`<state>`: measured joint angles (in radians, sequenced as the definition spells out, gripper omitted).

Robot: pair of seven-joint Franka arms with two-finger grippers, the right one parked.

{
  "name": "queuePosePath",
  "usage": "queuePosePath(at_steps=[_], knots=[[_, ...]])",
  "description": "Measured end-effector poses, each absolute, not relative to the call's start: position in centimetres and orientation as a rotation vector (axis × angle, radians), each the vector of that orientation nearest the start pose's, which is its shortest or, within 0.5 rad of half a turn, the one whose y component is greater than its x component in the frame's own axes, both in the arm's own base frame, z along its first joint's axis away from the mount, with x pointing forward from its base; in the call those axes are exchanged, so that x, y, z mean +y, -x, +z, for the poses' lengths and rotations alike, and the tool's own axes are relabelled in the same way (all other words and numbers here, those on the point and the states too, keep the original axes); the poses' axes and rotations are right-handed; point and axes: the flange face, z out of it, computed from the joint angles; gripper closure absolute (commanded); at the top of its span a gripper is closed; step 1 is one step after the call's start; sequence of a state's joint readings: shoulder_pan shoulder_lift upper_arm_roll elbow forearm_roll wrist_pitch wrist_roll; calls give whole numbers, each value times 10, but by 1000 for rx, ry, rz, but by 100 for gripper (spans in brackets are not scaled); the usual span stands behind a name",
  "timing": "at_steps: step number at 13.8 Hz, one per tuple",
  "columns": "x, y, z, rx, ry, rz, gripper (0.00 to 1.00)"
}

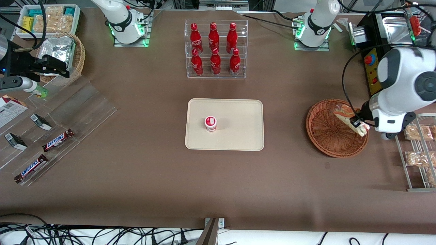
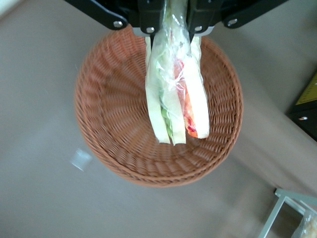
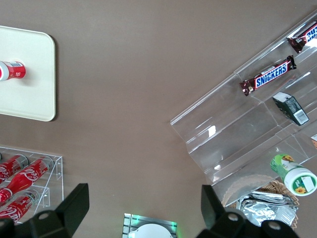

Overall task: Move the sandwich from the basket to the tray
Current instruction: 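Lift the sandwich and carry it over the cream tray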

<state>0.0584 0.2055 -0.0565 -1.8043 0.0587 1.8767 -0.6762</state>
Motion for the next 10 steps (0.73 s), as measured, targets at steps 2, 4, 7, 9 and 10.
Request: queuePosePath(at_steps=[2,4,7,9,10], knots=[[-3,-607,460,-812,3003,227,100],[-19,-610,483,-541,3156,244,100],[-85,-607,489,-142,3254,240,100],[-143,-602,491,123,3284,193,100],[-169,-599,492,212,3295,162,100]])
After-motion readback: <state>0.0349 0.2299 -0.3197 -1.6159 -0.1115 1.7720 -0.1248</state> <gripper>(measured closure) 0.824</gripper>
